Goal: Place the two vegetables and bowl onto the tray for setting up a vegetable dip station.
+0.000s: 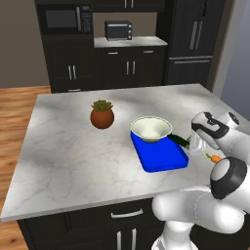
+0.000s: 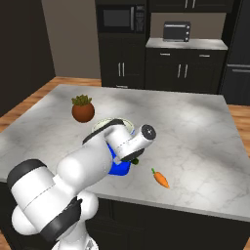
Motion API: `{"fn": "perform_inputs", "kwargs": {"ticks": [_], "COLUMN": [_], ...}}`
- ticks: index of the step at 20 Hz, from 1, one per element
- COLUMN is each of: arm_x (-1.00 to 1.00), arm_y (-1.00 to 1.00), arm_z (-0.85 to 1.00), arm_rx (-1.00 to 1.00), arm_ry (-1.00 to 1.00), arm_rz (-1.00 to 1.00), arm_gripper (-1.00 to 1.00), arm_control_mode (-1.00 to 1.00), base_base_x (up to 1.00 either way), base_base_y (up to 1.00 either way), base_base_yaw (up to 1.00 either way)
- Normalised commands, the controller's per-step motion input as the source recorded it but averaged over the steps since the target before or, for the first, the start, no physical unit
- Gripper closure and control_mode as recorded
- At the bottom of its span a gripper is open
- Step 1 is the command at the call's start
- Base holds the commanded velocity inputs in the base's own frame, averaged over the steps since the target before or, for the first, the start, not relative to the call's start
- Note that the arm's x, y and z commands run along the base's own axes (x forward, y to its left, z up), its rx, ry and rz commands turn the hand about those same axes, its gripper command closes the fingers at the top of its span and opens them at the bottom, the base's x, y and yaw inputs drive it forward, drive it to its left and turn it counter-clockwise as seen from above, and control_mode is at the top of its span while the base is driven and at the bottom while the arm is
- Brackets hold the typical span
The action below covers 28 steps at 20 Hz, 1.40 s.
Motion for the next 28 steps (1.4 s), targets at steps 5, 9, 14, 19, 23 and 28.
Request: {"fn": "perform_inputs", "kwargs": {"ticks": [5, 9, 14, 19, 23, 28], "arm_x": [0.0, -0.07, 0.0, 0.0, 0.11, 0.18], "arm_y": [0.64, 0.45, 0.39, 0.23, 0.04, 0.0], "arm_z": [0.0, -0.03, -0.17, -0.27, -0.19, -0.05], "arm_rx": [-0.09, -0.11, -0.13, -0.1, -0.03, 0.0], "arm_ry": [0.0, 0.0, -0.01, -0.08, -0.06, -0.03], "arm_rz": [0.08, 0.0, 0.01, 0.03, 0.03, 0.04], "arm_gripper": [1.0, 1.0, 1.0, 1.0, 1.0, 1.0], "arm_control_mode": [-1.0, -1.0, -1.0, -1.0, -1.0, -1.0], "base_base_x": [0.0, 0.0, 0.0, 0.0, 0.0, 0.0], "base_base_y": [0.0, 0.0, 0.0, 0.0, 0.0, 0.0], "base_base_yaw": [0.0, 0.0, 0.0, 0.0, 0.0, 0.0]}}
